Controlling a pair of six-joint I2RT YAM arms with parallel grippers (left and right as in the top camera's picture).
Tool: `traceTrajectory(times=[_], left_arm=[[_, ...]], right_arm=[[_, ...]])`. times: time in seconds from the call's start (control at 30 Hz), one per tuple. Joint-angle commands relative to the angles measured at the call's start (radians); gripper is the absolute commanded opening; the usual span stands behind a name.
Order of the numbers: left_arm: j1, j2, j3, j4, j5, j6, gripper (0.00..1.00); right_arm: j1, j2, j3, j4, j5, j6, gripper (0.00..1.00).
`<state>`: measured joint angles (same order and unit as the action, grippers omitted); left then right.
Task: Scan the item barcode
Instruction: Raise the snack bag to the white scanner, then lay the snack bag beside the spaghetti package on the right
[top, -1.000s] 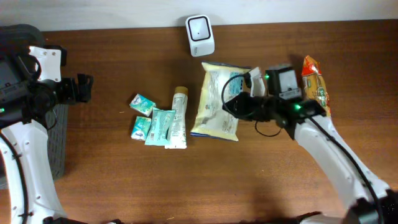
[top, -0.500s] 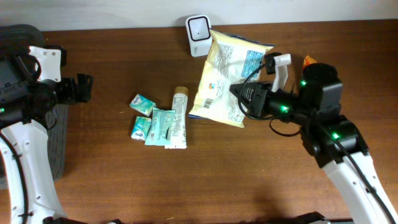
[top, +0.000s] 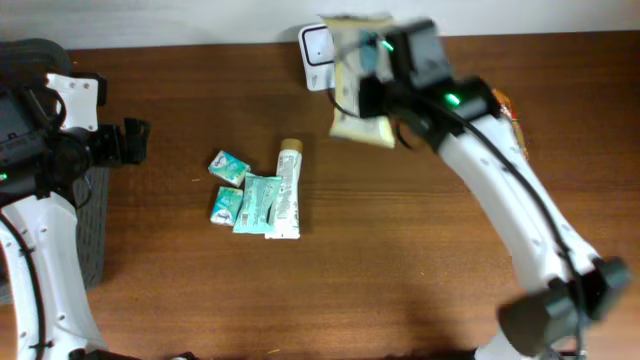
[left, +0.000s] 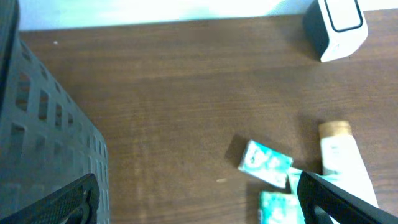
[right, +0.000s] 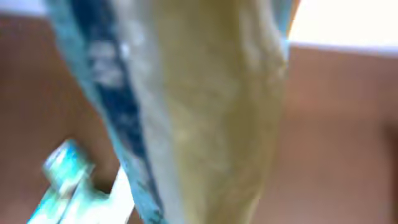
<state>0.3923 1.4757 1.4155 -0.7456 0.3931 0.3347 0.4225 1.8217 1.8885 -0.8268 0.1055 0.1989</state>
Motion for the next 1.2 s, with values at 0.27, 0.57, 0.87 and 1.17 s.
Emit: traceTrajectory(times=[0.27,0.57,0.87,1.17], left_arm=[[0.003,-0.004,-0.001,0.006,0.011,0.015,0.99],[0.003,-0.004,-0.001,0.007,0.011,0.015,0.99],[0.003,-0.004,-0.001,0.006,0.011,0.015,0.99],[0.003,-0.004,-0.001,0.006,0.011,0.015,0.99]], right_arm=[[0.133,0.639,0.188,1.082,0.754,-1.182,0.04],[0.176,0.638,0.188,1.097,0.711,-1.182,0.04],[0.194,0.435,0.188,0.721,0.731,-0.867,0.04],[-0.099,-0.039,0.179,-0.542,-0.114,-0.113,0.04]])
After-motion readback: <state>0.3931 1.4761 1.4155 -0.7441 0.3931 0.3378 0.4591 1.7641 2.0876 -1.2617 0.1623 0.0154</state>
